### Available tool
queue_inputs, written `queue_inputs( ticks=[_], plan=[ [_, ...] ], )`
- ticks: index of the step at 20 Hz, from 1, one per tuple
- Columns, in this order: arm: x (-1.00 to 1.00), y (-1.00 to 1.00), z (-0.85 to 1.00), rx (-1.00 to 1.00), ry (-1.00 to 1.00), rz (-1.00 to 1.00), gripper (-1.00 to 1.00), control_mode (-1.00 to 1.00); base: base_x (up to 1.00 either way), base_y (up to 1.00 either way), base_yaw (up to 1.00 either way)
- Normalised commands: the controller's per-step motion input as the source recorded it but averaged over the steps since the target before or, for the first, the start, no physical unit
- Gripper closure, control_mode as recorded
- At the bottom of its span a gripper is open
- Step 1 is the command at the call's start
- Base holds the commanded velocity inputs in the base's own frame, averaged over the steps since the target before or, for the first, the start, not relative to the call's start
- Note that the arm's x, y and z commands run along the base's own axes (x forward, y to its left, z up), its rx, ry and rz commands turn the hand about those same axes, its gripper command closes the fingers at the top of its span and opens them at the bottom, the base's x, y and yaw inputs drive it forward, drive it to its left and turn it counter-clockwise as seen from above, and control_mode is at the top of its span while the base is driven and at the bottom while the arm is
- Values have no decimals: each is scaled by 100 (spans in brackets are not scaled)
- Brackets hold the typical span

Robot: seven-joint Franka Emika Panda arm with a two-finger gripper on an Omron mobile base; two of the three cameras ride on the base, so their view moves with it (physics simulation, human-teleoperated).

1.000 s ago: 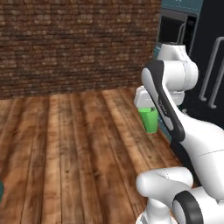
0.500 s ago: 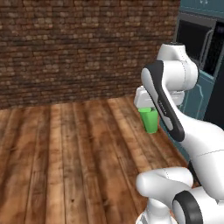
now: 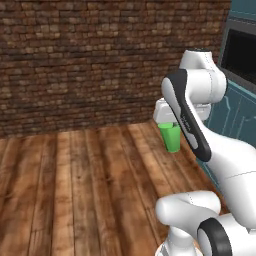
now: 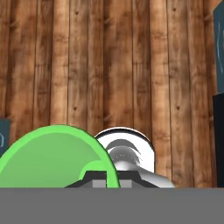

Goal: There is a tray on the dining counter. Grab the cup, mug, and pitcher and place them on the tray. The pitcher may be placed next to the tray if it cannot fit the tray.

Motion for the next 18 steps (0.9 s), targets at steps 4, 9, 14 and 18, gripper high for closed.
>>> queue_inputs(
  ticks=[4,9,14,18],
  plan=[
    [0,0,0,0,0,0,100,100,100,33,1],
    [0,0,0,0,0,0,100,100,100,36,10],
    [0,0,0,0,0,0,100,100,100,33,40],
    [0,0,0,0,0,0,100,100,100,17,49]
  ],
)
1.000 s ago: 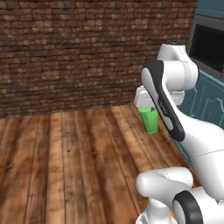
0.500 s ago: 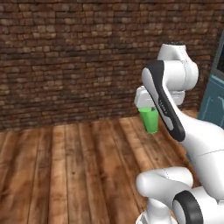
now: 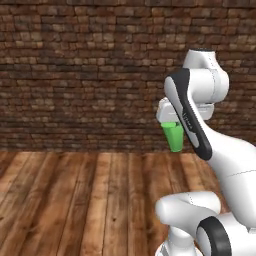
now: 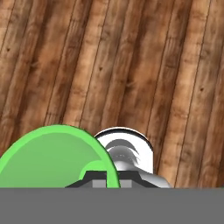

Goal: There is a tray on the dining counter. Grab the cup, mug, and pitcher and place them on the tray. The pitcher may be placed next to the tray if it cannot fit the tray.

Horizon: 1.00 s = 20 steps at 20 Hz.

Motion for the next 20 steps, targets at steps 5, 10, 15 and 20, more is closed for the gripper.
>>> queue_inputs(
  ticks=[5,10,15,20],
  plan=[
    [0,0,0,0,0,0,100,100,100,8,54],
    [0,0,0,0,0,0,100,100,100,0,62],
    [0,0,0,0,0,0,100,100,100,0,70],
    [0,0,0,0,0,0,100,100,91,0,79]
  ],
)
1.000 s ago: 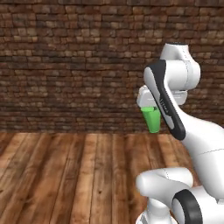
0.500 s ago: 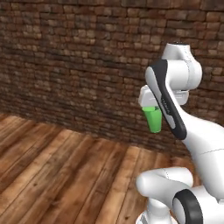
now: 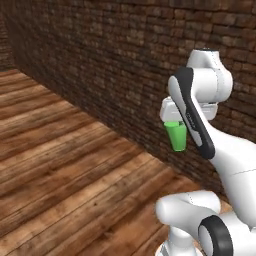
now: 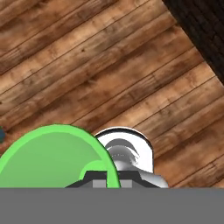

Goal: There is a tray on the dining counter. Grab the cup, mug, and pitcher and place them on the tray. The pitcher may be placed next to the tray if it cannot fit the tray.

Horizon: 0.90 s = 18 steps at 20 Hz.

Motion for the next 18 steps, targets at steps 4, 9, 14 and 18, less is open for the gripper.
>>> queue_inputs(
  ticks=[4,9,14,18],
  plan=[
    [0,0,0,0,0,0,100,100,85,0,81],
    [0,0,0,0,0,0,100,100,100,-23,35],
    [0,0,0,0,0,0,100,100,100,-30,21],
    [0,0,0,0,0,0,100,100,100,-5,29]
  ],
)
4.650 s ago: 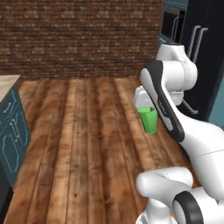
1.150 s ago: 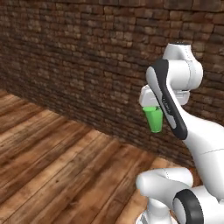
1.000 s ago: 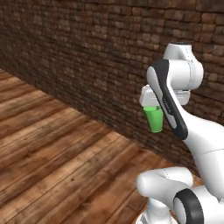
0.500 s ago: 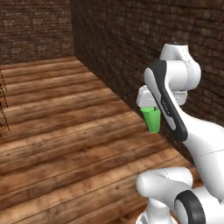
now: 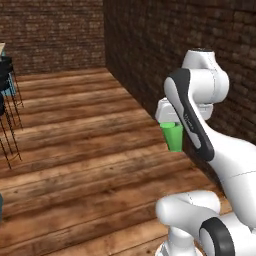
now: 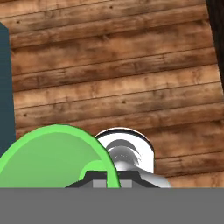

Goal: There is a tray on the dining counter. Grab the cup, mug, and pitcher and place them on the tray. The pitcher may be placed next to the tray if it cannot fit the tray.

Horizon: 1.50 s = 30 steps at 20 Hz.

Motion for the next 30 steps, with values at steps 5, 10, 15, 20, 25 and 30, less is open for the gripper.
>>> queue_inputs(
  ticks=[5,10,15,20,25,30],
  plan=[
    [0,0,0,0,0,0,100,100,100,0,27],
    [0,0,0,0,0,0,100,100,100,0,14],
    [0,0,0,0,0,0,100,100,100,-8,5],
    [0,0,0,0,0,0,100,100,100,-35,0],
    [0,0,0,0,0,0,100,100,100,-41,0],
    [0,0,0,0,0,0,100,100,100,-50,0]
  ],
)
